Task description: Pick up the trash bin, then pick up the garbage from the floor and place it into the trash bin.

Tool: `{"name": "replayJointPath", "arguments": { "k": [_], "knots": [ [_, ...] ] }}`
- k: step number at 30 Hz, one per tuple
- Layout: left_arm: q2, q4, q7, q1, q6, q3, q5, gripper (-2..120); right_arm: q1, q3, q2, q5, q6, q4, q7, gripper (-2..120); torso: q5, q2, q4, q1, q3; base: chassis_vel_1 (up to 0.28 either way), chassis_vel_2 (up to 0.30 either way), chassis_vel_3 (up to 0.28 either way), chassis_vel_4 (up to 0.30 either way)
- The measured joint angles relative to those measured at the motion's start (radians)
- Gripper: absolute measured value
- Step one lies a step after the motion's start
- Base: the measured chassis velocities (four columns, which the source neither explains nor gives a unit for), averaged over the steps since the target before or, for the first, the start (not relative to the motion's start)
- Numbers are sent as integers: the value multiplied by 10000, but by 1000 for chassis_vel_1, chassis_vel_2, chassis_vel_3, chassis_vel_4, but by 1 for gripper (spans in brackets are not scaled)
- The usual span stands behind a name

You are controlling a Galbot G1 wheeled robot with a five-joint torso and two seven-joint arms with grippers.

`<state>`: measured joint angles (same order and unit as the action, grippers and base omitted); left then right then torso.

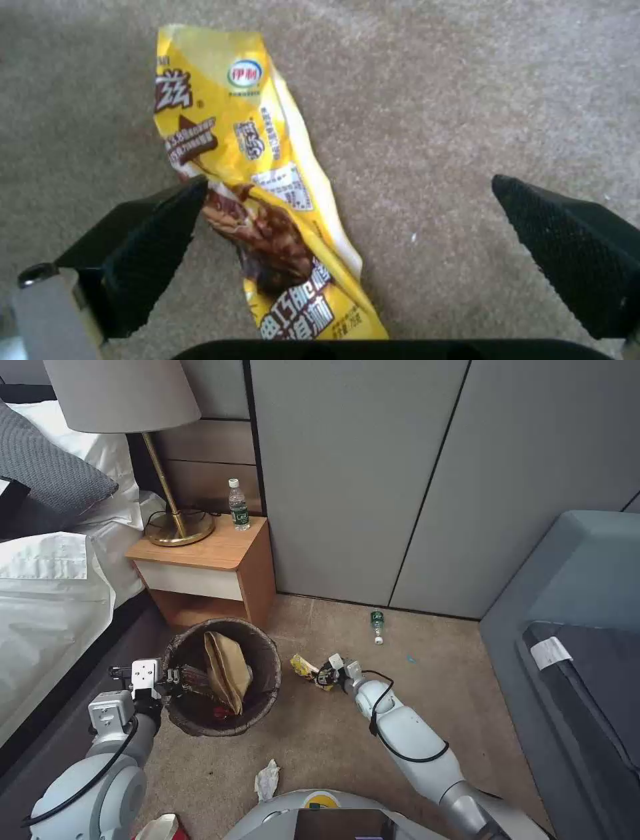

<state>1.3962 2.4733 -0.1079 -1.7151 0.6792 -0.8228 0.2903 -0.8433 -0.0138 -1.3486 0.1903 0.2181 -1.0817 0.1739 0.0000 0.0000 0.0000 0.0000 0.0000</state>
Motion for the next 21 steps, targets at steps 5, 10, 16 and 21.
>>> {"name": "replayJointPath", "arguments": {
  "k": [5, 10, 16, 21],
  "knots": [
    [-19, -35, 1, 10, 1, -5, -2, 3, 247, -219, -83, -152, -129, 435, 158, 100, 0, 0, 0, 0, 0, 0, 0, 0, 0],
    [-22, -52, 2, 36, 1, -6, -2, 3, 428, -276, -189, -223, -213, 772, 246, 100, 0, 0, 0, 0, 0, 0, 0, 0, 0],
    [-41, -79, 0, 70, 1, -5, -1, 3, 508, -267, -284, -376, -287, 1099, 321, 100, 0, 0, 0, 0, 0, 0, 0, 0, 0],
    [-48, -101, -16, 101, 3, 7, -1, 3, 430, -260, -349, -561, -403, 1329, 391, 100, 0, 0, 0, 0, 0, 0, 0, 0, 0]
  ]
}}
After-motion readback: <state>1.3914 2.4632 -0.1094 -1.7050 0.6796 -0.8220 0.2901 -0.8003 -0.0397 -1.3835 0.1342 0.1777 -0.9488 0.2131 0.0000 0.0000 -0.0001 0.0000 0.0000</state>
